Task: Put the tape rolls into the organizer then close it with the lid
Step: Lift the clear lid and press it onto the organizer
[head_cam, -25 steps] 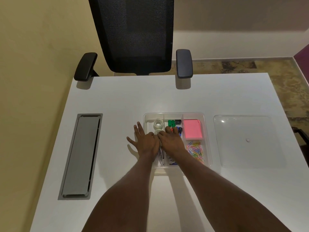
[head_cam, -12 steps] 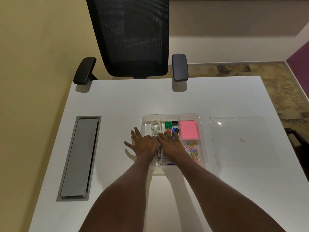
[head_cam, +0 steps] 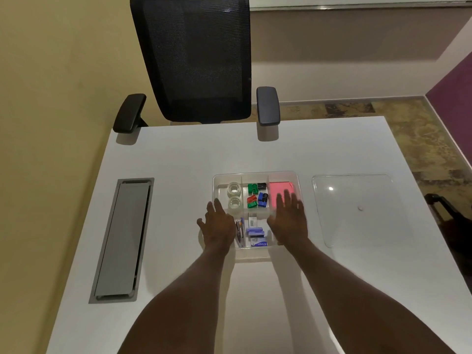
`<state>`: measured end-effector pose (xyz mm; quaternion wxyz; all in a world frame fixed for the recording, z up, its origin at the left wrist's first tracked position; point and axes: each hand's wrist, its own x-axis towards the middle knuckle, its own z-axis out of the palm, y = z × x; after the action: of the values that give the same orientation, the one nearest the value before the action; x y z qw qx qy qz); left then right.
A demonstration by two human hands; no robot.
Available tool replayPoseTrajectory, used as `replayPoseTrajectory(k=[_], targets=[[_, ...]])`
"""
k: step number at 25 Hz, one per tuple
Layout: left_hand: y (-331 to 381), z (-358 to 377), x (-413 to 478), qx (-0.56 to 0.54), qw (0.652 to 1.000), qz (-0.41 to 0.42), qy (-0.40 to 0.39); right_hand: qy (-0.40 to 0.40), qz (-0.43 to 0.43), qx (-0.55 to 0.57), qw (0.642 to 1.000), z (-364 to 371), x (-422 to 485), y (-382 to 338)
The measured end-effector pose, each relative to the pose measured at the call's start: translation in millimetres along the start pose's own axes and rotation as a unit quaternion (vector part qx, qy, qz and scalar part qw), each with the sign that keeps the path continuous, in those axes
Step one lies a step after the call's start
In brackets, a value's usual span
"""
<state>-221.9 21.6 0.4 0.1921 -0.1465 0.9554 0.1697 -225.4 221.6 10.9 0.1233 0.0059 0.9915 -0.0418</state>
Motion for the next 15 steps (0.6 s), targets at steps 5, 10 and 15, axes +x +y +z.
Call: replayPoseTrajectory(k=[5,10,15], targets=[[3.6,-3.3,-8.5,-0.028,1.0,-0.013,0.003,-0.065,0.053,0.022,0.996,-3.0,-10.9,33.1],[6.0,-3.2,-15.0,-0.017,1.0,-0.018,0.006,-0.073,0.063,0.102,0.99,-6.1,-14.5,34.0],[3.6,0.4,-19.9,-0.011,1.0,-0.018,0.0,-0.081,0.06,0.097,0.99,-3.7,-19.5,36.1]])
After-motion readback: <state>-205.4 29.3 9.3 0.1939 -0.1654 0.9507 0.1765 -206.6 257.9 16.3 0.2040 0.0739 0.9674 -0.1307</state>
